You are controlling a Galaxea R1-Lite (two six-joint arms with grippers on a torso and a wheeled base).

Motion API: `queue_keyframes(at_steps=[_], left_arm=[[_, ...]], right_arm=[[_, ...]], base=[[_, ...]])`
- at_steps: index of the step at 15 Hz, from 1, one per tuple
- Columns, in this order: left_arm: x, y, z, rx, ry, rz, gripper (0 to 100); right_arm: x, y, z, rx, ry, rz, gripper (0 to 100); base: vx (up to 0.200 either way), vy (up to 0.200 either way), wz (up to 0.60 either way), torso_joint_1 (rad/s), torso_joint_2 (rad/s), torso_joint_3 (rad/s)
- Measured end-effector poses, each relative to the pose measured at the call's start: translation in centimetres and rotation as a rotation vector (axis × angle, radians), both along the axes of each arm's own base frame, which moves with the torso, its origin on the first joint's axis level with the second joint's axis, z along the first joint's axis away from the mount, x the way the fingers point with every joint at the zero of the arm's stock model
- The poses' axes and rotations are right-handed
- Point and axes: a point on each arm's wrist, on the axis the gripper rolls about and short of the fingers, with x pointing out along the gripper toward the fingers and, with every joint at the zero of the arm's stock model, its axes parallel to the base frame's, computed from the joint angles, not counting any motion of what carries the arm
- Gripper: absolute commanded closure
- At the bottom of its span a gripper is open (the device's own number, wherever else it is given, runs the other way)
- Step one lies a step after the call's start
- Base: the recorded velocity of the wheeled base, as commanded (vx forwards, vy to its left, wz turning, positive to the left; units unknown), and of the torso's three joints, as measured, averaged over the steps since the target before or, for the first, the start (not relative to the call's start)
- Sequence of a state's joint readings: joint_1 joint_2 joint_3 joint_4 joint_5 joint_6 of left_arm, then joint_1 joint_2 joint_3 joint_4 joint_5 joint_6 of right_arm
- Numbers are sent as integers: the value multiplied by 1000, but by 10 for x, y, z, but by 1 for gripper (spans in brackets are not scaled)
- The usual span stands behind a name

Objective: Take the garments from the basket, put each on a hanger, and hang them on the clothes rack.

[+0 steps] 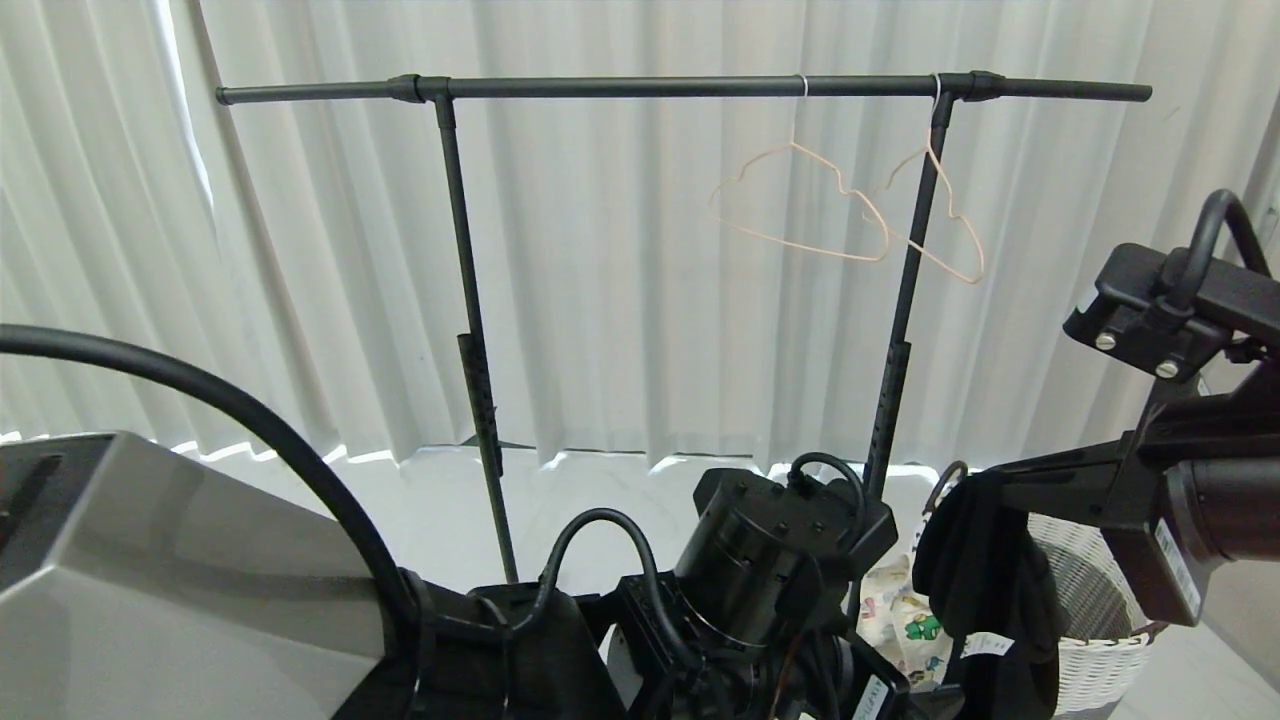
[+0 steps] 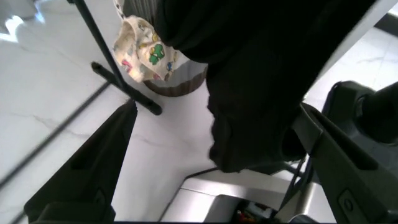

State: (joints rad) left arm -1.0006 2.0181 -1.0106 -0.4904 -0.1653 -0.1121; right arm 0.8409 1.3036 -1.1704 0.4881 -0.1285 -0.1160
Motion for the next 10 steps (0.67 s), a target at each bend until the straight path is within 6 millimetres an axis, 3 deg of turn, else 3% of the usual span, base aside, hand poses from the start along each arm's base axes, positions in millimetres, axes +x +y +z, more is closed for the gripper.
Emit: queue_keyframes(at_steps=[4, 10], left_arm=[[2, -8, -9, -6, 13, 7, 0], [6, -10, -39, 47, 102, 118, 0]], right_arm=[[-1, 1, 2, 6, -6, 9, 100], [-3, 3, 4, 10, -10, 23, 100]], base=[[0, 0, 0, 0, 0, 0], [0, 0, 0, 0, 0, 0]])
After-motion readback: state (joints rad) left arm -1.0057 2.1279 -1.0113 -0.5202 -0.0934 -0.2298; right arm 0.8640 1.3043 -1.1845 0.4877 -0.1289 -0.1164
